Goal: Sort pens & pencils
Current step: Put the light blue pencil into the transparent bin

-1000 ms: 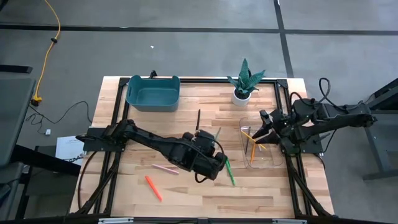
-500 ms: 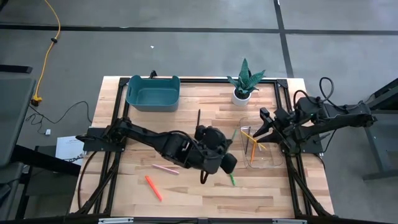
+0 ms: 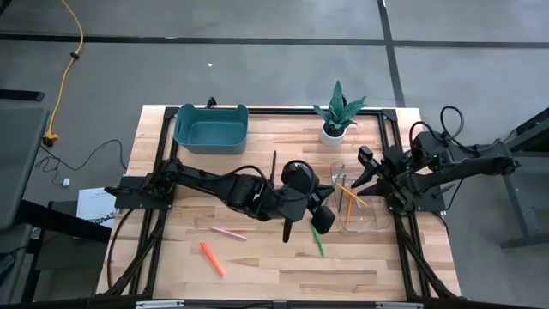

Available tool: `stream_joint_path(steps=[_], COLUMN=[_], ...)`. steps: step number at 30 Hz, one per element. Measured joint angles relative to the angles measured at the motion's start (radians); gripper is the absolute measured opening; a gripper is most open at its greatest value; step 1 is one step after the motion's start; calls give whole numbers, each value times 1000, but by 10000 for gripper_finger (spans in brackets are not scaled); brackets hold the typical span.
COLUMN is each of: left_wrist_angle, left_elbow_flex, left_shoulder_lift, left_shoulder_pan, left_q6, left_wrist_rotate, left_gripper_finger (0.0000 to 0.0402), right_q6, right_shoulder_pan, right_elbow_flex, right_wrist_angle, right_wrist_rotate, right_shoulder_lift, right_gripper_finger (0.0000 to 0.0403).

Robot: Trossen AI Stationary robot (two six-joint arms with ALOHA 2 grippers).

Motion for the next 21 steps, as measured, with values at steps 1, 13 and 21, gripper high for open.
stream_joint_path(steps=[1, 13, 21], left_wrist_angle=[3, 74, 73], left_elbow_flex=[0, 0, 0], left_shoulder_lift=[0, 0, 0], left_shoulder_pan=[0, 0, 0], left_q6=[3, 81, 88], left_wrist_rotate=[3, 13, 19], left_gripper_finger=[5, 5, 5], right_q6=[-1, 65, 115], right_shoulder_pan=[0, -103, -165], right_elbow_flex=[0, 0, 0], right_wrist_angle=[1, 57, 138], right_wrist_rotate=[0, -147, -167], right_shoulder_lift=[0, 83, 92], right_gripper_finger=[99, 153, 210])
